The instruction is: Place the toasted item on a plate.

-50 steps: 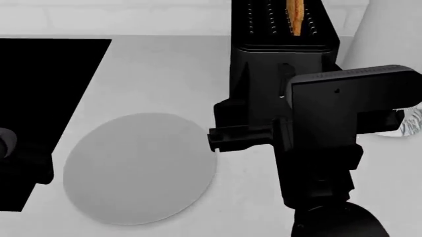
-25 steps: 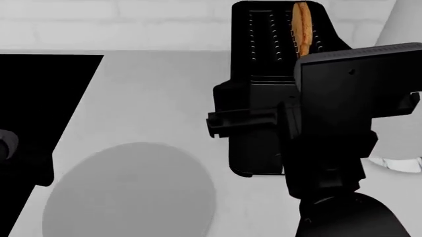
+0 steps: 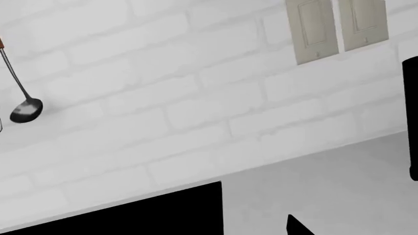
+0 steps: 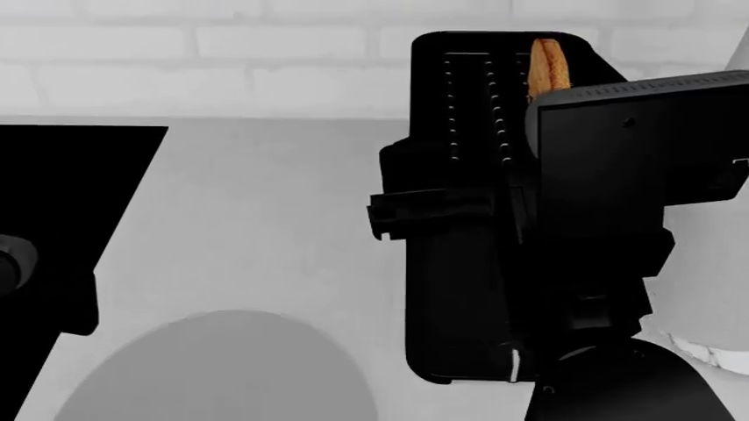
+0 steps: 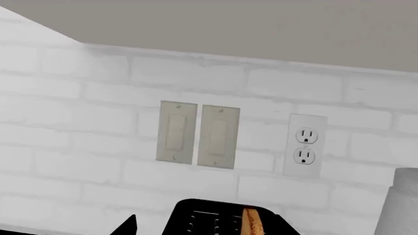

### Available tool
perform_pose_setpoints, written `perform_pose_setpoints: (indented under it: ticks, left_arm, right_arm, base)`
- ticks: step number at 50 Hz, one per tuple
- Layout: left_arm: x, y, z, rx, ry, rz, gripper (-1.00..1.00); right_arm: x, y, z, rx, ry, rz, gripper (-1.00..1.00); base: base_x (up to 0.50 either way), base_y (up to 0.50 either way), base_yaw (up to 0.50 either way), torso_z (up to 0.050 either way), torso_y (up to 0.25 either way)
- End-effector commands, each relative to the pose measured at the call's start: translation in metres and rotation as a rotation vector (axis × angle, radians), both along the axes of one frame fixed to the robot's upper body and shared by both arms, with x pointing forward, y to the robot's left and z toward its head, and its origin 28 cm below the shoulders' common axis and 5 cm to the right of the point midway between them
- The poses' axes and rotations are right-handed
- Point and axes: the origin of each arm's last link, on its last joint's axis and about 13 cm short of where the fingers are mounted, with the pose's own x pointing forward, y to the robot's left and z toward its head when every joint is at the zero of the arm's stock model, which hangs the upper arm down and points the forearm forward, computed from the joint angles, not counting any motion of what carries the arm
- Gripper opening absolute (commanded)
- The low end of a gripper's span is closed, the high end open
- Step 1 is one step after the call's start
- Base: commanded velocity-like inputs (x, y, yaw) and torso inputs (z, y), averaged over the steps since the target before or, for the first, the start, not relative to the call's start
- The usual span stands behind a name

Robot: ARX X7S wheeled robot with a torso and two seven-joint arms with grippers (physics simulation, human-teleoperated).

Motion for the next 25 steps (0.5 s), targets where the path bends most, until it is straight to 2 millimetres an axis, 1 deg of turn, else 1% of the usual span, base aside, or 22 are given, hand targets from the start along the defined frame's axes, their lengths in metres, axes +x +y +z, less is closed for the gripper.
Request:
perform_pose_setpoints:
  ticks: [1,5,6,7,10,12,13,14,15,16,17,18,19,20,22,23,25]
  left_arm:
    - [0.001,0.000,-0.002,0.001,0.003,-0.001,1.00]
    - [0.000,0.000,-0.001,-0.003,0.000,-0.001,1.00]
    - [0.000,0.000,-0.001,-0.001,0.001,-0.001,1.00]
    - [0.000,0.000,-0.001,-0.005,0.000,0.000,1.00]
    - [-0.002,0.001,-0.001,-0.004,0.001,0.004,1.00]
    - [-0.003,0.001,0.000,-0.006,-0.001,0.003,1.00]
    - [-0.003,0.001,0.000,-0.003,-0.001,0.003,1.00]
    - [-0.002,0.001,0.000,-0.007,-0.003,0.003,1.00]
    - [-0.002,0.001,0.000,-0.006,-0.004,0.005,1.00]
    - [-0.002,0.001,0.000,-0.006,-0.003,0.004,1.00]
    - [-0.003,0.001,0.000,-0.007,-0.004,0.002,1.00]
    - [-0.002,0.000,0.000,-0.003,-0.003,0.002,1.00]
    - [-0.002,0.000,0.002,-0.009,-0.007,0.003,1.00]
    - [-0.002,0.001,0.002,-0.005,-0.006,0.004,1.00]
    - [-0.003,0.001,0.001,-0.001,-0.003,0.005,1.00]
    - [-0.003,0.001,0.001,-0.002,-0.002,0.004,1.00]
    - [-0.005,0.003,0.002,-0.001,-0.002,0.010,1.00]
  right_arm:
    - [0.000,0.000,0.002,0.012,-0.002,-0.004,1.00]
    - [0.001,0.001,0.009,0.016,0.022,-0.006,1.00]
    - [0.001,0.001,0.009,0.028,0.043,-0.022,1.00]
    - [0.003,-0.001,0.010,-0.009,0.056,-0.051,1.00]
    - [0.006,-0.004,0.020,0.032,0.078,-0.071,1.00]
    - [0.008,-0.004,0.023,0.000,0.120,-0.101,1.00]
    - [0.009,-0.005,0.025,0.035,0.142,-0.102,1.00]
    - [0.009,-0.004,0.027,0.017,0.143,-0.099,1.00]
    - [0.010,-0.005,0.030,0.042,0.175,-0.115,1.00]
    - [0.010,-0.006,0.031,0.032,0.166,-0.110,1.00]
    - [0.013,-0.006,0.033,0.065,0.200,-0.109,1.00]
    - [0.013,-0.007,0.036,0.045,0.200,-0.111,1.00]
    - [0.013,-0.009,0.040,0.067,0.207,-0.116,1.00]
    - [0.012,-0.009,0.042,0.038,0.206,-0.116,1.00]
    - [0.014,-0.010,0.046,0.071,0.251,-0.115,1.00]
    - [0.015,-0.011,0.047,0.041,0.280,-0.122,1.00]
    - [0.015,-0.010,0.051,0.046,0.322,-0.105,1.00]
  base:
    - [0.20,0.00,0.00,0.000,0.000]
    - [0.03,0.00,0.00,0.000,0.000]
    - [0.00,0.00,0.00,0.000,0.000]
    - [0.00,0.00,0.00,0.000,0.000]
    - [0.00,0.00,0.00,0.000,0.000]
    - [0.00,0.00,0.00,0.000,0.000]
    - [0.00,0.00,0.00,0.000,0.000]
    - [0.00,0.00,0.00,0.000,0.000]
    - [0.00,0.00,0.00,0.000,0.000]
    - [0.00,0.00,0.00,0.000,0.000]
    - [0.00,0.00,0.00,0.000,0.000]
    - [0.00,0.00,0.00,0.000,0.000]
    - [0.00,0.00,0.00,0.000,0.000]
    - [0.00,0.00,0.00,0.000,0.000]
    - [0.00,0.00,0.00,0.000,0.000]
    - [0.00,0.00,0.00,0.000,0.000]
    - [0.00,0.00,0.00,0.000,0.000]
